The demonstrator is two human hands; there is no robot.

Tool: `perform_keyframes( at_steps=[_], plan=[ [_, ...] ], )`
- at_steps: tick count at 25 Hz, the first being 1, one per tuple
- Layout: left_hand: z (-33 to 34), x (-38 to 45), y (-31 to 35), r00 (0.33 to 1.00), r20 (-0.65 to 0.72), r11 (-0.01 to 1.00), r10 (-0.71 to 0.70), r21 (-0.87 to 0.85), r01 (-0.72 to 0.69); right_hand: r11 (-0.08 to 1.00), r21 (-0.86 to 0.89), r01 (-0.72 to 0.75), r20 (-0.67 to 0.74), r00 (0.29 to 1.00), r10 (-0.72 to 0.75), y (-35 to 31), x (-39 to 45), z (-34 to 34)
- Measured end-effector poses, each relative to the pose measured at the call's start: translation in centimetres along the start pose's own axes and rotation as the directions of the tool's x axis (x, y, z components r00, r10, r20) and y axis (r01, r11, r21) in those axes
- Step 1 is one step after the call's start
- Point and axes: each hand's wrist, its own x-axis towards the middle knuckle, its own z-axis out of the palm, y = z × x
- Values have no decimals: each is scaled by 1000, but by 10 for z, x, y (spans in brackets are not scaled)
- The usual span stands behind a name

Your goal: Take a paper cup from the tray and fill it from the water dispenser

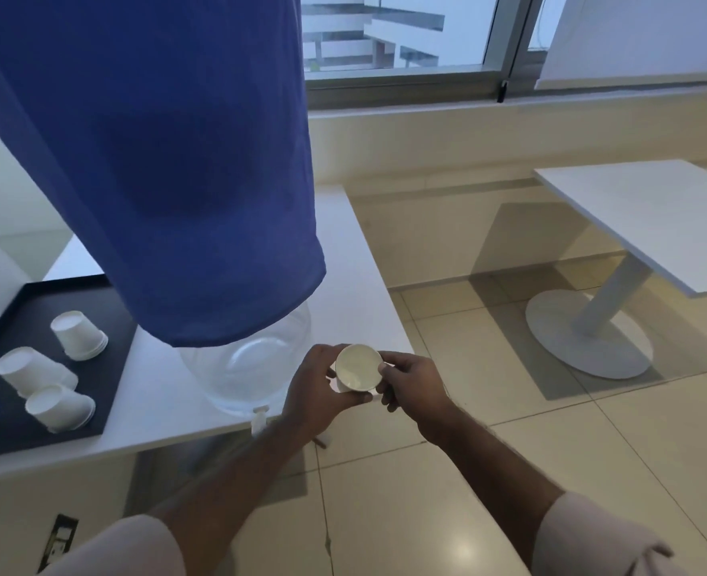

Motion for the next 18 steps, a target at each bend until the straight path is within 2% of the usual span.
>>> perform_keyframes(
  at_steps=[5, 14, 18],
  plan=[
    [11, 36, -9, 997, -16, 997, -80, -9, 79, 1000, 1, -15, 0, 1000, 15, -2, 39, -2],
    [55, 56, -54, 953, 42, 954, -299, -2, 300, 976, -36, -214, -13, 977, 214, 49, 94, 7],
    [72, 52, -68, 944, 36, 944, -327, -17, 328, 961, -17, -275, -2, 961, 275, 66, 100, 11]
  ],
)
